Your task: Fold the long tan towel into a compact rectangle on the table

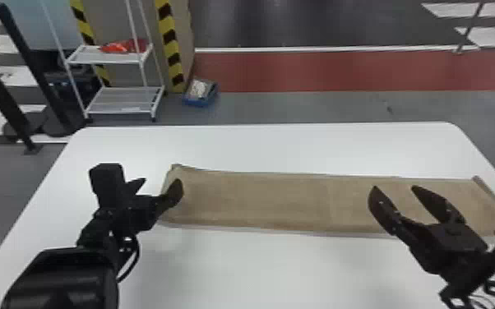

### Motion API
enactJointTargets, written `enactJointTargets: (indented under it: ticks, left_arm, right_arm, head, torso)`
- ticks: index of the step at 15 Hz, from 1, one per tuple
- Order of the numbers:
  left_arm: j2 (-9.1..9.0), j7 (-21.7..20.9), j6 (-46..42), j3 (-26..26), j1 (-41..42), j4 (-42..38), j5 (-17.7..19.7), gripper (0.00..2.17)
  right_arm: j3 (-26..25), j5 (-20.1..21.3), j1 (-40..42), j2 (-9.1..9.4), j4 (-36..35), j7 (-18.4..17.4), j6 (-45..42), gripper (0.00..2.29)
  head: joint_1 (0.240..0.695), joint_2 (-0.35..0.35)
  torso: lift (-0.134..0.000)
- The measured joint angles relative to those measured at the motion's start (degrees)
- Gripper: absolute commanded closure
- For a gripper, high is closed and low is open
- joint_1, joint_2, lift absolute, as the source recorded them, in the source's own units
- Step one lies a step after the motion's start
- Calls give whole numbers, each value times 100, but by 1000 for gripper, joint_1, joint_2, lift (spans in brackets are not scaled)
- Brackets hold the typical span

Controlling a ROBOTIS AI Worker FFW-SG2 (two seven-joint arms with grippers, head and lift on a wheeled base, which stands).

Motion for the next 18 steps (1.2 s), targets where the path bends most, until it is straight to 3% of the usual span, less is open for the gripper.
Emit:
enactJointTargets:
  ticks: [8, 11, 13, 16, 17, 18]
  left_arm:
    - [14, -449, 570, 66, -169, 126, -304, 302]
    - [32, -556, 757, 74, -201, 148, -349, 448]
    - [50, -689, 752, 64, -199, 154, -369, 704]
    - [55, -693, 765, 24, -194, 146, -426, 1517]
    - [54, -676, 767, 21, -189, 137, -423, 1659]
    - [51, -648, 769, 21, -179, 120, -407, 1659]
  right_arm:
    - [17, 12, -160, 0, 170, 3, 1, 154]
    - [18, 9, -170, 0, 183, 3, 1, 154]
    - [13, 3, -181, 0, 190, 3, 14, 154]
    - [15, 7, -181, 0, 200, 3, 28, 154]
    - [16, 6, -178, 0, 199, 3, 37, 154]
    - [17, 2, -177, 0, 188, 3, 61, 154]
  head:
    - [695, 44]
    - [695, 43]
    - [695, 40]
    - [695, 37]
    - [695, 37]
    - [695, 38]
  torso:
    - [-123]
    - [-123]
    - [-123]
    - [-123]
    - [-123]
    - [-123]
